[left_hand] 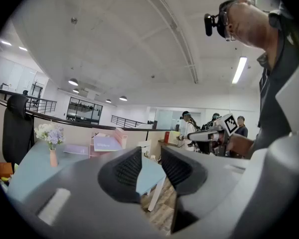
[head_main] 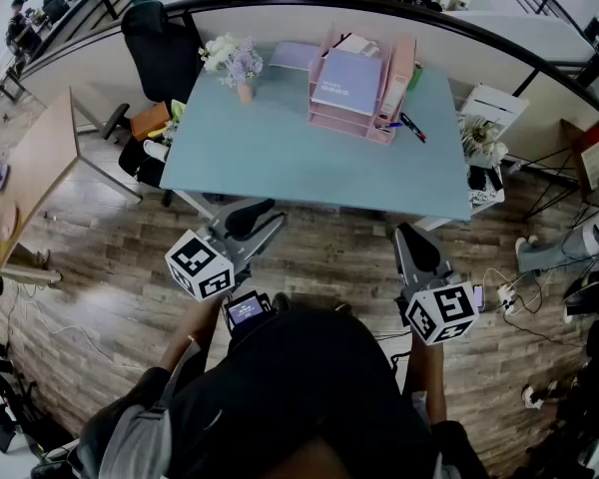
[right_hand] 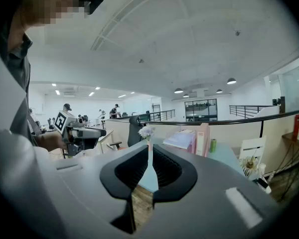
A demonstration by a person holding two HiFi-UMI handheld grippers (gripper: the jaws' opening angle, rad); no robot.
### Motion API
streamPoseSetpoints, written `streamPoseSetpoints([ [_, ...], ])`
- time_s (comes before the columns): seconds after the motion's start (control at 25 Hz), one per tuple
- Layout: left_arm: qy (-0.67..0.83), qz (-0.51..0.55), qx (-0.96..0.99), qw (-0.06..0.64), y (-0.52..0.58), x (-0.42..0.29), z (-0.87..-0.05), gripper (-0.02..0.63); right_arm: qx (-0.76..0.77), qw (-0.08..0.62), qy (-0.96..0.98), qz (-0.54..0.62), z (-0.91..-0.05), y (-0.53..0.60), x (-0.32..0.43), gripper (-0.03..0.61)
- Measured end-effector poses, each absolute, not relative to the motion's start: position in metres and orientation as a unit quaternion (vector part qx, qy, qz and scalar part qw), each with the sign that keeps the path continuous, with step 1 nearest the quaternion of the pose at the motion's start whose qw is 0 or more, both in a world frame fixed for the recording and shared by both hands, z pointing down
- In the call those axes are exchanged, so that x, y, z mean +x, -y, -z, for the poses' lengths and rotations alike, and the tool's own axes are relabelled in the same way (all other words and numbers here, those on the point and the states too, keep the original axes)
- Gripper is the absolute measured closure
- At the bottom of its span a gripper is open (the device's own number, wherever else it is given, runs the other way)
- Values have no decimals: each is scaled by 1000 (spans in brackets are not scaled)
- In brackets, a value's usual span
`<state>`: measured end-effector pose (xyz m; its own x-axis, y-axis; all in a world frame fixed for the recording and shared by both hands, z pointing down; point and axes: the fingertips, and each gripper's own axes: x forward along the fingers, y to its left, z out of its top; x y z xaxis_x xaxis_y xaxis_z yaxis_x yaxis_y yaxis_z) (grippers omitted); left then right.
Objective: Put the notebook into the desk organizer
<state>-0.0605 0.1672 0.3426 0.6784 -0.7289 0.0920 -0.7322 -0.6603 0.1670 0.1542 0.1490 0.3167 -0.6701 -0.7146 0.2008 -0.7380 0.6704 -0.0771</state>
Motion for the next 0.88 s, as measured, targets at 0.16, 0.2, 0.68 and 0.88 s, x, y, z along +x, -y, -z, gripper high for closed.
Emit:
streamPoseSetpoints([
  [0.16, 397, -8, 912, 98, -172, -70, -342, 462, 401, 79, 910, -77, -317, -153, 143, 568],
  [0.2, 397, -9, 913, 98, -172, -73, -342, 463, 402, 79, 909, -77, -317, -154, 141, 568],
  [0.68, 375, -4, 921, 105, -187, -120, -355, 463, 424, 53, 899, -95, -316, -174, 98, 568],
  [0.88, 372, 0, 923, 103, -192, -139, -357, 462, 433, 52, 895, -94, -317, -185, 84, 568],
])
